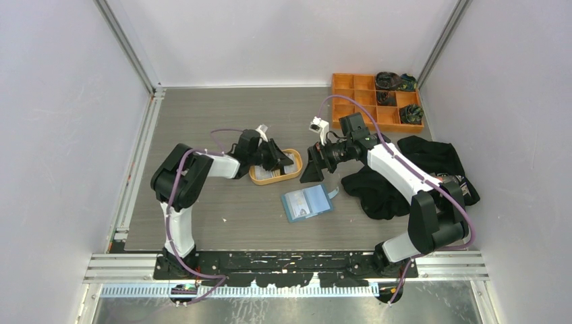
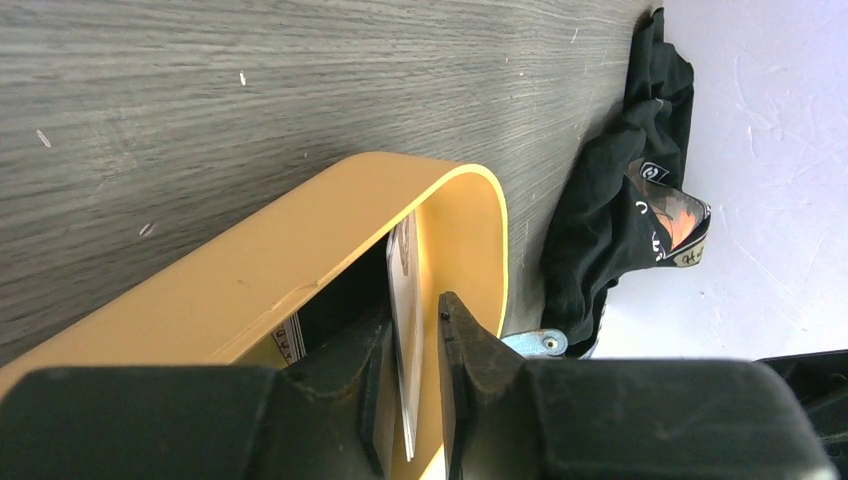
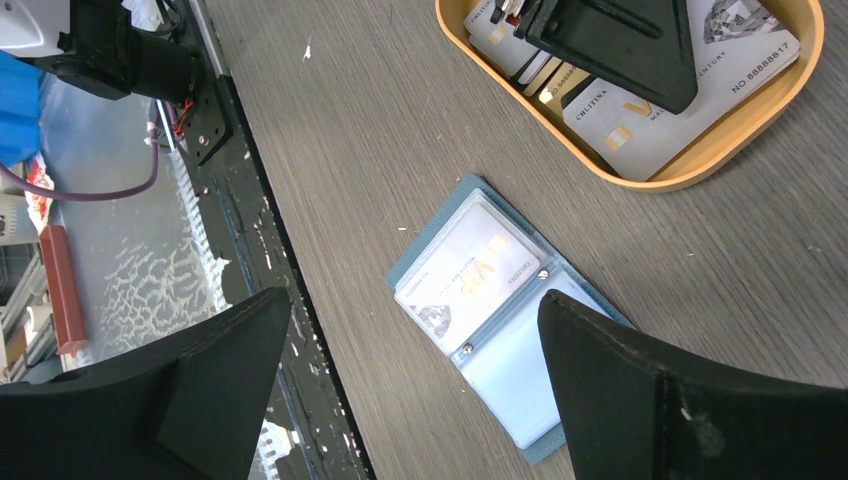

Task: Put the credit cards into the card holder
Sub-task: Pick up the credit card from the storage box.

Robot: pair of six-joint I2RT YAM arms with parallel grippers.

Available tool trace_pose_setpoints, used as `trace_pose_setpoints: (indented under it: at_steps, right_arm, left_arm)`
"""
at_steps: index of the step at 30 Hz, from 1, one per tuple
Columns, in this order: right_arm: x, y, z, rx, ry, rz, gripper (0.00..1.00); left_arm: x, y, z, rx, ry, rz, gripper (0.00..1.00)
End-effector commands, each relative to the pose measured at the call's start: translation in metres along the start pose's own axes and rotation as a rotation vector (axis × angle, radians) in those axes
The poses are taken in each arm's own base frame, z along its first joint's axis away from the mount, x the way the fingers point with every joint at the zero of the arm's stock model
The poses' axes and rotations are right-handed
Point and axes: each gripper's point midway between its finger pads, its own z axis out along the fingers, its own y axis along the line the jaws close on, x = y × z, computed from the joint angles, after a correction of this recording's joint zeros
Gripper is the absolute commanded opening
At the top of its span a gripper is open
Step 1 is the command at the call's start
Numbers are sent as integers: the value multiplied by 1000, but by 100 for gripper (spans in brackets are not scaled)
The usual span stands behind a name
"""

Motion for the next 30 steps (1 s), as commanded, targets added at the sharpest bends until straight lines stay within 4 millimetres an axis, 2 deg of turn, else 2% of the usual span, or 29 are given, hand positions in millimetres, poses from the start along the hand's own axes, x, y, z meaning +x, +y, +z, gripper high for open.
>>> trace_pose_setpoints:
  at_steps: [1,9,22,30]
  right_arm:
    - [-20,7,-5,-19,-40,-61,100]
    - [-20,7,-5,-21,-41,-61,100]
    - [-19,6,-4,-21,-36,-58,99]
    - [-19,6,-5,-21,-35,-58,99]
  left_arm:
    - [-9,-12,-1,36,-30,15,20]
    - [-19,-21,-22,87,-59,5,18]
    - [-25,-26,-32,146,-72,-17,15]
    - [-29,-23,-38,147,-85,-27,13]
